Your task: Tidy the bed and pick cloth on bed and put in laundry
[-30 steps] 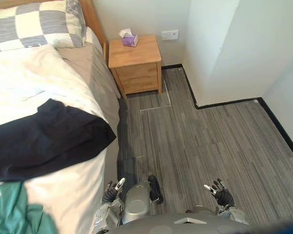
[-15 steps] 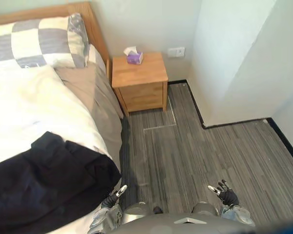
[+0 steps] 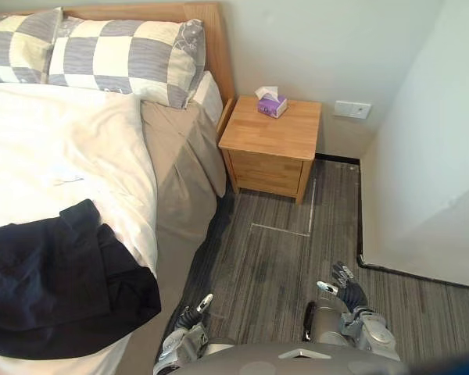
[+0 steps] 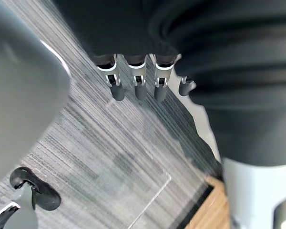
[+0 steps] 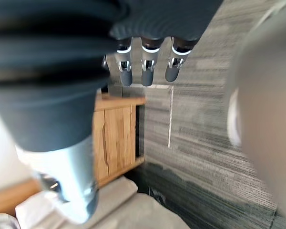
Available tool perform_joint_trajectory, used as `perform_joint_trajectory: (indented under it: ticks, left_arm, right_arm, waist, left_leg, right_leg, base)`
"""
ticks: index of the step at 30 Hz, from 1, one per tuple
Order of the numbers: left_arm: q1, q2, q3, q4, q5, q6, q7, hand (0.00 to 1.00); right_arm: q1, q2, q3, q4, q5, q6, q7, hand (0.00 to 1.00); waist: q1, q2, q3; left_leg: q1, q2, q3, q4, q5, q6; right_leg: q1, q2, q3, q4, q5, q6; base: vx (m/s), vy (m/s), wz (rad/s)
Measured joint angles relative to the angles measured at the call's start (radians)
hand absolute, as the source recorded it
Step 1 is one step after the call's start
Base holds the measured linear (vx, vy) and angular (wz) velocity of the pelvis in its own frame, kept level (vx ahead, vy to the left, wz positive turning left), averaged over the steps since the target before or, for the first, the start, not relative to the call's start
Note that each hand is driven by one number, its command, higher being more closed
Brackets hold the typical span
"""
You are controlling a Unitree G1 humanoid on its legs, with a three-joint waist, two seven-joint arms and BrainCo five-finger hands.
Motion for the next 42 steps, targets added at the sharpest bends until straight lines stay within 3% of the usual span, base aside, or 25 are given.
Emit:
perform_joint_trajectory:
  ticks: [2, 4, 5, 7, 8, 9, 10, 12, 14, 18, 20, 21, 22, 23, 24, 26, 29, 30, 31, 32, 33, 34, 36, 40, 42]
  left_arm:
    - [0.003, 0.005, 0.021, -0.005, 0.0, -0.017, -0.001, 0.0]
    - [0.009, 0.009, 0.03, -0.013, -0.008, -0.038, -0.002, 0.0]
    - [0.009, 0.012, 0.024, -0.013, -0.012, -0.039, -0.002, 0.0]
    - [0.004, 0.021, -0.008, -0.014, -0.013, -0.039, -0.001, 0.0]
    - [-0.001, 0.027, -0.027, -0.011, -0.013, -0.039, -0.001, 0.0]
    - [-0.013, 0.028, -0.049, -0.006, -0.011, -0.038, -0.001, 0.0]
    - [-0.015, 0.033, -0.06, -0.004, -0.011, -0.037, -0.001, 0.0]
    - [-0.014, 0.064, -0.098, -0.004, -0.012, -0.035, 0.0, 0.0]
    - [-0.015, 0.09, -0.11, -0.004, -0.013, -0.031, 0.003, 0.0]
    - [-0.013, 0.095, -0.123, -0.004, -0.042, -0.027, 0.017, 0.0]
    - [-0.013, 0.095, -0.135, -0.003, -0.04, -0.007, 0.024, 0.0]
    - [-0.01, 0.099, -0.157, -0.003, -0.032, 0.005, 0.03, 0.0]
    - [-0.015, 0.113, -0.176, -0.003, -0.032, 0.009, 0.036, 0.0]
    - [-0.017, 0.123, -0.186, -0.002, -0.032, 0.009, 0.036, 0.0]
    - [-0.014, 0.13, -0.19, -0.002, -0.034, 0.011, 0.037, 0.0]
    - [-0.011, 0.128, -0.193, -0.001, -0.034, 0.013, 0.037, 0.0]
    - [-0.013, 0.125, -0.205, -0.001, -0.032, 0.029, 0.037, 0.0]
    - [-0.014, 0.124, -0.202, 0.0, -0.032, 0.031, 0.037, 0.0]
    - [-0.016, 0.125, -0.199, -0.001, -0.032, 0.031, 0.036, 0.0]
    - [-0.015, 0.137, -0.18, -0.003, -0.031, 0.027, 0.036, 0.0]
    - [-0.022, 0.12, -0.138, 0.004, -0.033, 0.023, 0.04, 0.0]
    - [-0.011, 0.103, -0.12, -0.002, -0.032, 0.018, 0.039, 0.0]
    - [0.0, 0.06, -0.084, -0.002, -0.029, -0.003, 0.037, 0.0]
    - [0.009, 0.034, -0.064, -0.002, 0.001, -0.041, 0.031, 0.0]
    - [0.009, 0.031, -0.045, -0.002, 0.004, -0.049, 0.021, 0.0]
  right_arm:
    - [0.0, 0.001, 0.008, -0.001, 0.0, 0.005, -0.002, 0.0]
    - [0.012, 0.002, 0.03, -0.001, -0.001, 0.017, -0.007, 0.0]
    - [0.014, 0.002, 0.034, 0.0, -0.002, 0.023, -0.01, 0.0]
    - [0.011, 0.004, 0.036, 0.0, -0.021, 0.043, -0.02, 0.0]
    - [0.012, 0.005, 0.027, 0.001, -0.029, 0.052, -0.021, 0.0]
    - [0.014, 0.006, -0.001, 0.002, -0.04, 0.055, -0.022, 0.0]
    - [0.013, 0.007, -0.017, 0.007, -0.04, 0.056, -0.025, 0.0]
    - [0.015, 0.015, -0.054, 0.034, -0.067, 0.058, -0.04, 0.0]
    - [0.011, 0.02, -0.068, 0.053, -0.083, 0.056, -0.05, 0.0]
    - [-0.012, 0.019, -0.062, 0.054, -0.088, 0.041, -0.058, 0.0]
    - [-0.033, 0.006, -0.039, 0.053, -0.076, 0.04, -0.055, 0.0]
    - [-0.04, -0.011, -0.032, 0.047, -0.064, 0.04, -0.055, 0.0]
    - [-0.041, -0.011, -0.014, 0.047, -0.054, 0.04, -0.056, 0.0]
    - [-0.039, -0.013, -0.001, 0.049, -0.05, 0.04, -0.056, 0.0]
    - [-0.026, -0.014, 0.022, 0.051, -0.046, 0.04, -0.053, 0.0]
    - [-0.016, -0.018, 0.049, 0.05, -0.039, 0.037, -0.051, 0.0]
    - [-0.008, -0.02, 0.082, 0.048, -0.026, -0.01, -0.051, 0.0]
    - [-0.007, -0.018, 0.089, 0.047, -0.008, -0.022, -0.05, 0.0]
    - [-0.004, -0.015, 0.089, 0.047, 0.007, -0.027, -0.048, 0.0]
    - [0.014, 0.009, 0.089, 0.047, 0.032, -0.042, -0.047, 0.0]
    - [0.015, 0.011, 0.089, 0.053, 0.049, -0.047, -0.046, 0.0]
    - [0.02, 0.011, 0.091, 0.047, 0.053, -0.053, -0.045, 0.0]
    - [0.02, 0.001, 0.115, 0.029, 0.064, -0.075, -0.044, 0.0]
    - [0.019, 0.006, 0.153, 0.024, 0.101, -0.062, -0.082, 0.0]
    - [0.02, 0.01, 0.142, 0.021, 0.152, -0.013, -0.108, 0.0]
  waist:
    - [0.005, -0.001, 0.002]
    - [0.022, 0.0, 0.005]
    - [0.029, 0.0, 0.005]
    - [0.031, 0.0, 0.006]
    - [0.029, 0.001, 0.007]
    - [0.025, 0.006, 0.009]
    - [0.025, 0.007, 0.012]
    - [0.013, -0.038, 0.021]
    - [0.011, -0.067, 0.029]
    - [0.034, -0.078, 0.028]
    - [0.028, -0.063, 0.021]
    - [0.027, -0.058, 0.018]
    - [0.019, -0.081, 0.029]
    - [0.012, -0.089, 0.031]
    - [-0.001, -0.091, 0.036]
    - [-0.008, -0.084, 0.039]
    - [-0.018, -0.061, 0.049]
    - [-0.021, -0.062, 0.05]
    - [-0.02, -0.07, 0.047]
    - [-0.012, -0.119, 0.032]
    - [0.011, -0.095, 0.039]
    - [0.022, -0.08, 0.029]
    - [0.014, -0.043, 0.016]
    - [0.01, -0.043, 0.009]
    - [0.018, -0.048, 0.004]
  left_leg:
    - [-0.141, 0.045, -0.001, 0.247, 0.044, -0.017]
    - [-0.272, 0.071, 0.053, 0.48, 0.015, -0.026]
    - [-0.289, 0.07, 0.072, 0.498, 0.005, -0.024]
    - [-0.33, 0.05, 0.165, 0.45, -0.027, -0.014]
    - [-0.334, 0.034, 0.259, 0.342, -0.029, -0.007]
    - [-0.33, 0.014, 0.363, 0.194, 0.023, 0.018]
    - [-0.319, 0.002, 0.433, 0.144, 0.035, 0.07]
    - [-0.254, -0.064, 0.543, 0.015, 0.062, 0.14]
    - [-0.248, -0.106, 0.6, -0.029, 0.081, 0.168]
    - [-0.224, -0.138, 0.573, -0.045, 0.073, 0.168]
    - [-0.216, -0.142, 0.539, -0.059, 0.026, 0.165]
    - [-0.181, -0.166, 0.487, -0.12, -0.017, 0.161]
    - [-0.15, -0.198, 0.423, -0.159, -0.015, 0.169]
    - [-0.141, -0.207, 0.39, -0.166, -0.018, 0.174]
    - [-0.128, -0.21, 0.322, -0.172, -0.018, 0.173]
    - [-0.099, -0.197, 0.234, -0.192, -0.011, 0.16]
    - [-0.073, -0.141, 0.068, -0.21, 0.017, 0.112]
    - [-0.072, -0.126, 0.006, -0.221, 0.024, 0.084]
    - [-0.077, -0.122, -0.008, -0.218, 0.022, 0.067]
    - [-0.083, -0.143, -0.007, -0.211, 0.009, 0.032]
    - [-0.065, -0.102, -0.013, -0.198, -0.001, -0.001]
    - [-0.065, -0.084, 0.01, -0.195, 0.002, -0.008]
    - [-0.062, -0.038, 0.041, -0.194, 0.002, -0.03]
    - [-0.027, -0.022, 0.066, -0.25, 0.062, -0.05]
    - [-0.026, -0.023, 0.091, -0.258, 0.085, -0.055]
  right_leg:
    - [0.065, 0.005, -0.052, -0.058, -0.009, -0.012]
    - [0.173, 0.016, -0.116, -0.144, -0.004, -0.016]
    - [0.19, 0.015, -0.129, -0.158, -0.001, -0.021]
    - [0.246, 0.01, -0.173, -0.193, 0.002, -0.023]
    - [0.278, 0.006, -0.204, -0.205, 0.003, -0.022]
    - [0.299, 0.001, -0.247, -0.199, 0.0, -0.017]
    - [0.314, -0.003, -0.269, -0.194, -0.006, -0.006]
    - [0.352, -0.051, -0.344, -0.186, -0.004, 0.017]
    - [0.396, -0.075, -0.41, -0.203, 0.008, 0.037]
    - [0.486, -0.052, -0.422, -0.254, 0.061, 0.088]
    - [0.449, -0.076, -0.411, -0.097, 0.072, 0.107]
    - [0.369, -0.133, -0.355, 0.128, 0.097, 0.07]
    - [0.281, -0.187, -0.244, 0.335, 0.175, 0.018]
    - [0.245, -0.19, -0.196, 0.401, 0.153, 0.026]
    - [0.184, -0.176, -0.134, 0.462, 0.084, 0.022]
    - [0.101, -0.133, -0.065, 0.427, 0.023, 0.023]
    - [0.024, -0.014, 0.074, 0.16, -0.012, 0.041]
    - [0.024, 0.033, 0.164, 0.0, 0.005, 0.058]
    - [0.03, 0.048, 0.211, -0.087, 0.028, 0.074]
    - [0.048, 0.045, 0.301, -0.248, 0.128, 0.069]
    - [0.066, 0.065, 0.277, -0.202, 0.131, 0.039]
    - [0.069, 0.078, 0.267, -0.2, 0.116, 0.026]
    - [0.083, 0.098, 0.204, -0.169, 0.068, 0.003]
    - [0.11, 0.099, 0.157, -0.135, 0.013, -0.012]
    - [0.115, 0.097, 0.153, -0.144, 0.012, -0.013]
  base:
    - [0.21, -0.309, 0.76]
    - [0.24, -0.188, 0.49]
    - [0.24, -0.114, 0.43]
    - [0.23, -0.045, 0.43]
    - [0.36, 0.041, 0.68]
    - [0.37, 0.069, 0.79]
    - [0.37, 0.092, 1.24]
    - [0.25, 0.087, 1.35]
    - [0.26, 0.132, 1.34]
    - [0.2, 0.014, 0.82]
    - [0.15, 0.011, 0.79]
    - [0.16, -0.013, 1.11]
    - [0.17, -0.066, 1.27]
    - [0.21, -0.148, 1.6]
    - [0.24, -0.168, 1.67]
    - [0.29, -0.195, 1.61]
    - [0.3, -0.325, 1.72]
    - [0.2, -0.298, 1.47]
    - [0.22, -0.382, 1.76]
    - [0.24, -0.42, 1.34]
    - [0.24, -0.401, 0.99]
    - [0.25, -0.349, 0.51]
    - [0.19, -0.229, 0.52]
    - [0.16, -0.193, 0.4]
    - [0.08, -0.074, 0.07]
